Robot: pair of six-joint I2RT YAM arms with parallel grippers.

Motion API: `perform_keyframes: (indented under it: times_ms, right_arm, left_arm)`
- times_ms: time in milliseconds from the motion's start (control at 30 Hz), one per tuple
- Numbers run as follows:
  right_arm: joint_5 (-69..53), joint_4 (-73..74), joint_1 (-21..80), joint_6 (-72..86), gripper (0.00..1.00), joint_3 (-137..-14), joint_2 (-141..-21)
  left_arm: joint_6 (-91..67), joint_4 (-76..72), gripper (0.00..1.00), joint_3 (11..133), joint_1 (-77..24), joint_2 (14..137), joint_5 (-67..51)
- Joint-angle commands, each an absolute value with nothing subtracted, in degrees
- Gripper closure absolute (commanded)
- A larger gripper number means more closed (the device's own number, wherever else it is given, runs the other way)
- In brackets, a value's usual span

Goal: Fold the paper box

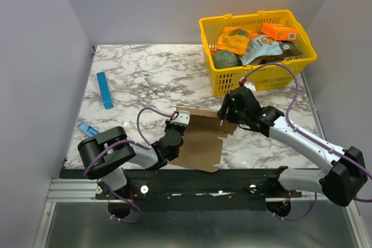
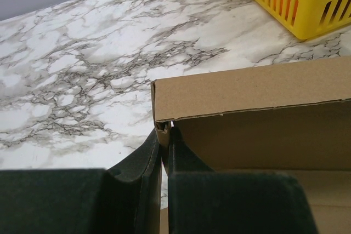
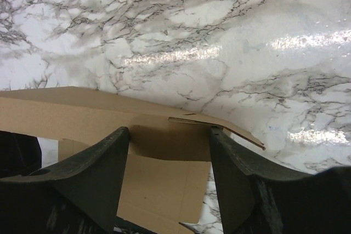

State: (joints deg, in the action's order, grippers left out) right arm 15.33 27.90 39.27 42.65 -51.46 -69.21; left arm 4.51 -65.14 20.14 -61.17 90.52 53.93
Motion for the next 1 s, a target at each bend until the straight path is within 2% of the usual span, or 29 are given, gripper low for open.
perform_keyframes:
  times_ms: [0,333,700,967]
  right_arm:
    - [11.5,27.3,39.3,44.0,0.33,-50.9,-70.7]
    - [4.7,21.8,39.0,48.2,0.36,-49.0,-72.1]
    - [2.2,18.4,38.5,52.7,0.5,-46.1,-72.1]
    - [3.2,17.7,38.1,53.2,0.53,-44.8,-70.4]
  left_arm:
    - [7.4,-66.0,1.0,19.9,-62.3,91.9,55.4]
    - [8.1,-66.3,1.0,20.0,-62.9,92.0,55.8]
    - [8.7,-66.8,1.0,20.0,-63.2,91.8,56.2]
    - [8.9,-66.8,1.0,20.2,-63.3,92.3,56.5]
